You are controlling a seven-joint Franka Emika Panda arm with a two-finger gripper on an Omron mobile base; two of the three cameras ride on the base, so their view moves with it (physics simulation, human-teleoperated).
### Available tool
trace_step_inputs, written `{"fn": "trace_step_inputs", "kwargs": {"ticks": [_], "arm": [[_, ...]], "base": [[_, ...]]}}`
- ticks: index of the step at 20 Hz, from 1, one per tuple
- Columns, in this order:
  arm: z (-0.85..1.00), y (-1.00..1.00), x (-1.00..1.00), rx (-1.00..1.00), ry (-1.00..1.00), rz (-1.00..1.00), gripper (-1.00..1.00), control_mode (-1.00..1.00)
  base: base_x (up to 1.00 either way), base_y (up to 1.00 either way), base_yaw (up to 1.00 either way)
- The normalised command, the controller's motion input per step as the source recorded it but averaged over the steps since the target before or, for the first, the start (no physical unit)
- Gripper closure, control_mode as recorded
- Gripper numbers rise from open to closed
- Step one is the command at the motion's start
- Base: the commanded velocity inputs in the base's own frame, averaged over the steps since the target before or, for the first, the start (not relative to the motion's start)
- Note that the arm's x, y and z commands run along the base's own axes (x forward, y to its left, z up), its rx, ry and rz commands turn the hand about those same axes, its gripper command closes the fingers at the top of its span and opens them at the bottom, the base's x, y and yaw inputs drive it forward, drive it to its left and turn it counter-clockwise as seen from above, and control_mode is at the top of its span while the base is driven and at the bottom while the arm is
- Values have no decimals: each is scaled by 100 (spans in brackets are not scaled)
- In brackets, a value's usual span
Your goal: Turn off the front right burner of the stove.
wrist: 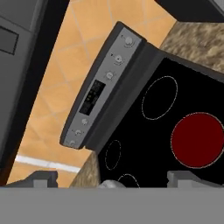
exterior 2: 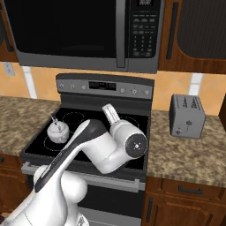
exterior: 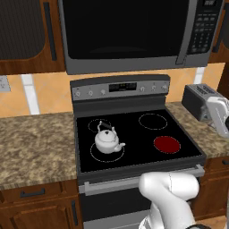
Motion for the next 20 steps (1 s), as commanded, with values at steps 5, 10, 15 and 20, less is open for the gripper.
{"fn": "trace_step_inputs", "kwargs": {"ticks": [5, 10, 15, 20], "arm": [[0, -33, 82, 1, 7, 0, -100, -100], [0, -24, 81, 3, 5, 0, -100, -100], [-1, -6, 85, 10, 0, 0, -100, -100], [-11, 0, 66, 15, -2, 0, -100, -100]], "base": [[0, 0, 0], [0, 0, 0], [0, 0, 0], [0, 0, 0]]}}
